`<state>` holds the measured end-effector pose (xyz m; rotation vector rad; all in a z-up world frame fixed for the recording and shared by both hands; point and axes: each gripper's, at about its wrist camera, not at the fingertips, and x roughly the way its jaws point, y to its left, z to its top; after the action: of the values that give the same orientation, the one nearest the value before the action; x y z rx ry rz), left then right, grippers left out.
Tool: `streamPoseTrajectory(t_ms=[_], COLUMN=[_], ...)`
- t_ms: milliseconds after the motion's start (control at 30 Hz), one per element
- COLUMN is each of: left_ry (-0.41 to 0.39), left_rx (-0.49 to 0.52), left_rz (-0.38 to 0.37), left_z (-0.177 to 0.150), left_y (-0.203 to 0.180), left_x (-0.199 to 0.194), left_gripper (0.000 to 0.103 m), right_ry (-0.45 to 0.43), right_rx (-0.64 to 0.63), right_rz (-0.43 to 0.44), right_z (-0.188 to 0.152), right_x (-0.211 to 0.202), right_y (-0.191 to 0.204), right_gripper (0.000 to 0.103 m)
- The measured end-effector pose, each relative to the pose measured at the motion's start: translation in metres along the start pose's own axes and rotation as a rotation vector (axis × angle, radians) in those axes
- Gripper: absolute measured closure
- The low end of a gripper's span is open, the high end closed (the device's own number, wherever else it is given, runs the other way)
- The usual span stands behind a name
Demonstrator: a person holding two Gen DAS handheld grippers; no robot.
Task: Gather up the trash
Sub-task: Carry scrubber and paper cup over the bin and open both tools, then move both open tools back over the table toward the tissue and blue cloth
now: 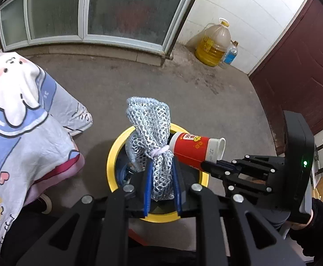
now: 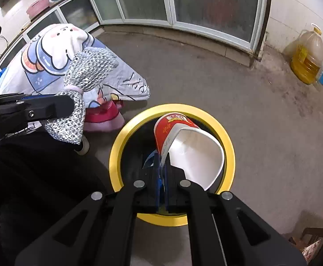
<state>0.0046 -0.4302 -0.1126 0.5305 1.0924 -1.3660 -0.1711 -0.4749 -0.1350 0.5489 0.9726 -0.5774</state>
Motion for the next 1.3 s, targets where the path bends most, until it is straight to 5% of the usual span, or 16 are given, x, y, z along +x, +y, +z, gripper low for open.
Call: streamPoseTrajectory(t_ms=[233,333,400,467,500,533,567,633,867,1100,1300], left_ry=[0.028,0.023,0.021,-0.007,-0.016,-0.022,-0.029,-0.057,-0.205,-0.409,-0.542], left_rx=[-0.013,-0.008,-0.033,-0.073,-0.081,-0.093,-0.113,-0.145,-0.241,-0.253,-0.439], left_rz=[0.01,0.023,0.024,0.037,0.034,0.025,0.021,0.021,0.027,0.195,0.473], left_z=[0.002,0.0,0.0,0.0,0.0,0.0,0.0,-0.001,-0.009,-0.047,-0.119], left_y=[-0.003,-0.005,0.0,0.007,0.009,0.012,0.016,0.023,0.054,0.091,0.16], left_x=[0.015,0.015,0.016,0.011,0.009,0.006,0.003,-0.006,-0.069,-0.181,-0.287], left_gripper=[0.087,0.08,0.051,0.031,0.03,0.028,0.023,0.018,0.011,0.008,0.008], right_ry=[0.009,0.031,0.042,0.054,0.058,0.059,0.057,0.024,-0.133,-0.337,-0.432], right_rx=[0.0,0.004,0.005,-0.002,0.003,0.013,0.021,0.058,0.013,-0.151,-0.339], right_rz=[-0.025,-0.036,-0.055,-0.081,-0.087,-0.093,-0.093,-0.07,-0.044,0.09,0.194], right_z=[0.002,0.001,0.0,-0.002,-0.003,-0.003,-0.004,-0.003,0.013,0.047,0.089], right_x=[0.009,0.014,0.017,0.02,0.021,0.021,0.021,0.013,-0.021,-0.068,-0.079], right_y=[-0.001,-0.005,-0.009,-0.012,-0.014,-0.016,-0.019,-0.025,-0.012,0.049,0.139], right_gripper=[0.1,0.099,0.099,0.098,0.097,0.087,0.066,0.045,0.045,0.029,0.029])
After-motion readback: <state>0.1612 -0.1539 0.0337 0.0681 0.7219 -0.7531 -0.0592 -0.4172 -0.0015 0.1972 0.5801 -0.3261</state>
